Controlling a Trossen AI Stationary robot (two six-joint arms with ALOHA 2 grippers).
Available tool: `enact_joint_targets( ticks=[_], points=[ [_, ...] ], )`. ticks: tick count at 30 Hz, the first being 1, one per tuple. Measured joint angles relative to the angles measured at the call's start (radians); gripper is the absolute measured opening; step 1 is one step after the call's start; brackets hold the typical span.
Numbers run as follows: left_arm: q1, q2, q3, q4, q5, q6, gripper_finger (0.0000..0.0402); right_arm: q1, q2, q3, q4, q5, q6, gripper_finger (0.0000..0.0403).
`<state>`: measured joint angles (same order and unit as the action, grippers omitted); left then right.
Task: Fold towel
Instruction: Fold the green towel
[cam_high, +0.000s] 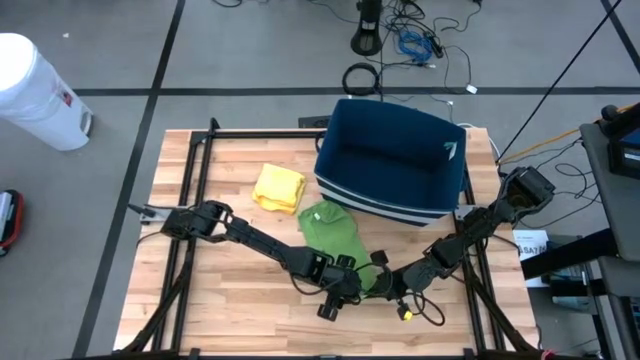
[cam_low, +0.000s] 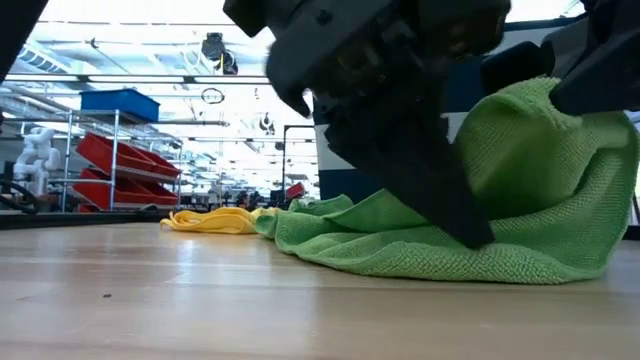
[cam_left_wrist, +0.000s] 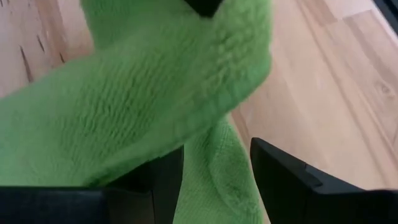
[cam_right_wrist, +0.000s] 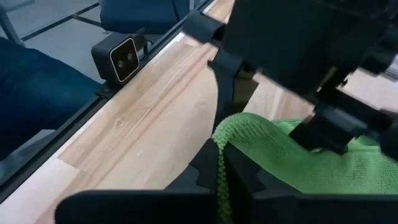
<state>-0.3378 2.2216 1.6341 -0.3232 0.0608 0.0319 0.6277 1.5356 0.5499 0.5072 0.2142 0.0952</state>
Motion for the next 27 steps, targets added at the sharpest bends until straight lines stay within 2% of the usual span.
enact_joint_targets(
  ticks=[7,13,17,18,22,27],
  points=[
    [-0.01,-0.042,0.0,-0.029,-0.005,-0.037,0.0192,-0.007,0.0,0.0,0.01,-0.006,0.002,0.0],
    [-0.018,-0.033,0.002,0.039,-0.025,-0.028,0.0192,-0.019,0.0,0.0,0.047,-0.007,-0.014,0.0],
    [0.0,-0.028,-0.002,0.023,-0.238,-0.047,0.0192,-0.019,0.0,0.0,0.039,-0.003,-0.013,0.0],
    [0.007,-0.028,-0.003,0.036,-0.258,-0.052,0.0192,-0.018,0.0,0.0,0.04,0.001,-0.013,0.0],
    [0.037,-0.019,-0.003,0.067,-0.207,-0.084,0.0192,-0.002,0.0,0.0,0.041,0.021,-0.013,0.0],
    [0.055,0.03,-0.005,0.1,-0.208,-0.128,0.0192,0.02,0.0,0.0,0.03,0.047,-0.011,0.0]
  ],
)
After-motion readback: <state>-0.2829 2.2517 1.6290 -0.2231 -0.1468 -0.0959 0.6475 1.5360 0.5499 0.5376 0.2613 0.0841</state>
